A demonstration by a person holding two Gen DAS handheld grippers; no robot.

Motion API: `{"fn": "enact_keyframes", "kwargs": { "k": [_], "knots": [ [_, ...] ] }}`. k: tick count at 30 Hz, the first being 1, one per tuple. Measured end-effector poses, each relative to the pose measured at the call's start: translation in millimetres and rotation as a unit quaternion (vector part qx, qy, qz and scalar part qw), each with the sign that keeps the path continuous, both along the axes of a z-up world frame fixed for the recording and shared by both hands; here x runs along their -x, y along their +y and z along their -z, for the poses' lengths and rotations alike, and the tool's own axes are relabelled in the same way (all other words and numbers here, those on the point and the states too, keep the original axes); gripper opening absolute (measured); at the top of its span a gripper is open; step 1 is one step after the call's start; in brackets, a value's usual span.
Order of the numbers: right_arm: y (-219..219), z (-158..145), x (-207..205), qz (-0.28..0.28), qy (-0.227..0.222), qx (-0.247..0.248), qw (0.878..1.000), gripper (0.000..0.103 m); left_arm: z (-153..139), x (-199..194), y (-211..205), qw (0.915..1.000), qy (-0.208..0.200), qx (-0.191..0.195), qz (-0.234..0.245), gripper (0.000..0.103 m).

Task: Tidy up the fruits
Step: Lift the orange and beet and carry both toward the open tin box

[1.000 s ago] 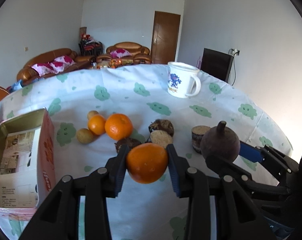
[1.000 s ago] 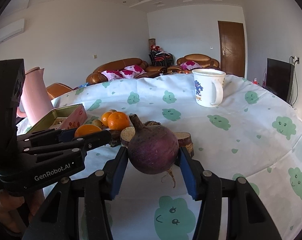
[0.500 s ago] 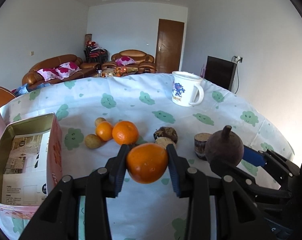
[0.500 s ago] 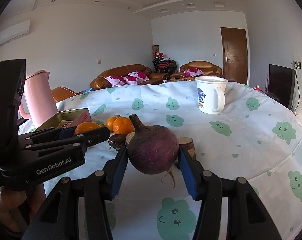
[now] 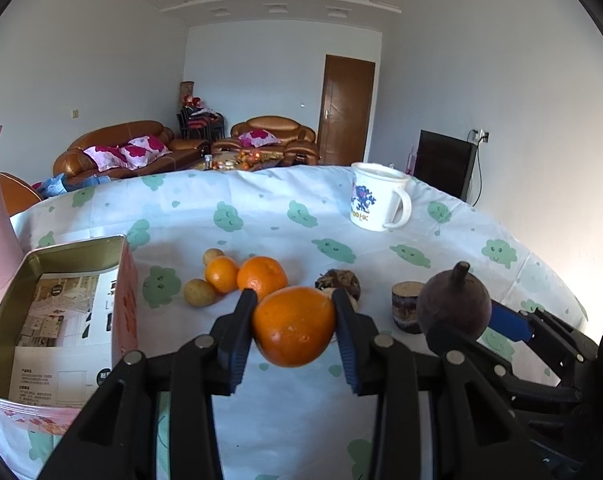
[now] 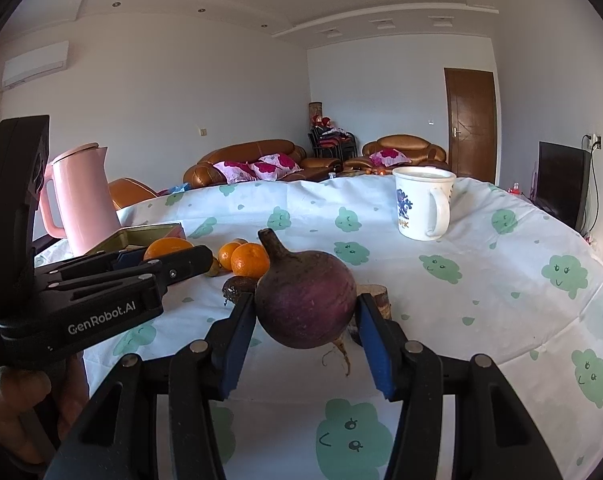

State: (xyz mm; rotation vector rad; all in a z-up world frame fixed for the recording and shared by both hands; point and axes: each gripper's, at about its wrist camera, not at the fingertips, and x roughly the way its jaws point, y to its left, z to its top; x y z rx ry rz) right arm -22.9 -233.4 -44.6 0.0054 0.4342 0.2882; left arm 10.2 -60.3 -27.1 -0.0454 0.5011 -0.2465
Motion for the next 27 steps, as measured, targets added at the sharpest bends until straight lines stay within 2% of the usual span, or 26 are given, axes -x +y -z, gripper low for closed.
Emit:
{"fn": "enact_keyframes", "kwargs": {
  "k": [10,17,27],
  "knots": [
    [0.7,-1.9,6.4,-0.004,-0.018,0.001,1.0,0.053,-3.5,5.4,2.9,0.9998,-0.017,0.003,-0.009,0.039],
    [0.1,-2.9,9.7,-0.007,-0.03,-0.002,1.0,0.053,-5.4,12.4,0.0,0.9993,-0.034,-0.009,-0.015,0.039],
    [-1.1,-3.6,12.8,-0.013,-0.038,-0.009,0.999,0.053,-6.8,13.8,4.0,0.9989,-0.041,-0.006,-0.022,0.039]
  ]
}}
